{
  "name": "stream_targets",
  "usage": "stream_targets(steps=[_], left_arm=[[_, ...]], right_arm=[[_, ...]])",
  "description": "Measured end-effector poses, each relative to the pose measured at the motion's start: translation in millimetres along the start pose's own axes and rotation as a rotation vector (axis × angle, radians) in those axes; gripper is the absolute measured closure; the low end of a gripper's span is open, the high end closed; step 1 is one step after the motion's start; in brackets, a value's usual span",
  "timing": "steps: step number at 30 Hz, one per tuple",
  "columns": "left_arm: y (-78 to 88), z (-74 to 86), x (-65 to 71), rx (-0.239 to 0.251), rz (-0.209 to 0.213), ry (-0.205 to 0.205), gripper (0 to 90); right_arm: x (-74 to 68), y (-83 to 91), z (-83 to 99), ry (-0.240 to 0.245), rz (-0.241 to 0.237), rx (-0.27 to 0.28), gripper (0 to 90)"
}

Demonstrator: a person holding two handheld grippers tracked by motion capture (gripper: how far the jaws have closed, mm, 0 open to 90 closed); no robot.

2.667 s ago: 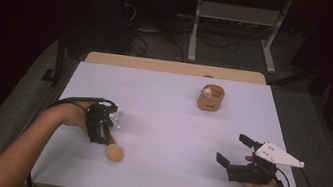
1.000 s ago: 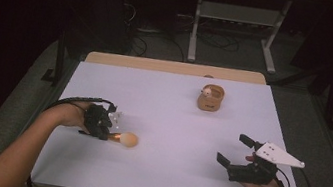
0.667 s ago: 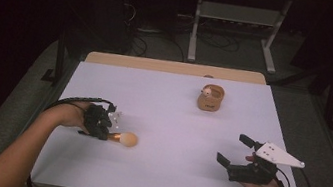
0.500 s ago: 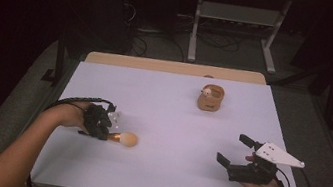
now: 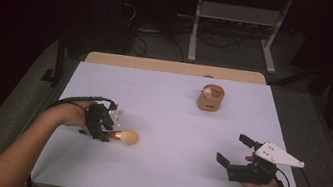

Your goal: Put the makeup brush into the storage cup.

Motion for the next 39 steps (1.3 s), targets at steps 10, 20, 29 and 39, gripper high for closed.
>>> stream_targets(steps=[10,20,29,39], left_arm=[[-0.5,-15.5,-1.3,0.008,-0.010,-0.019,45.0],[-5.1,-22.5,-3.4,0.016,0.005,-0.011,47.8],[-7.6,-24.7,-4.0,0.011,0.015,-0.008,53.5],[-9.7,-26.6,-3.7,0.000,0.002,-0.012,59.1]], right_arm=[[0.4,0.4,0.0,-0.001,0.000,0.001,0.0],[1.4,1.1,0.1,-0.001,0.002,0.003,0.0],[1.8,1.5,-0.1,0.004,0.003,0.006,0.0],[2.0,2.1,-0.1,0.003,0.005,0.006,0.0]])
Point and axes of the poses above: each handheld gripper's, and its own axes: y roughly backward along the jaws, z roughly out of its underside, x roughly to its right, the point moved 1 cm from there along -y, roughly forward along the jaws, and after that the axes turned 11 degrees about z, right-handed, at the moved point
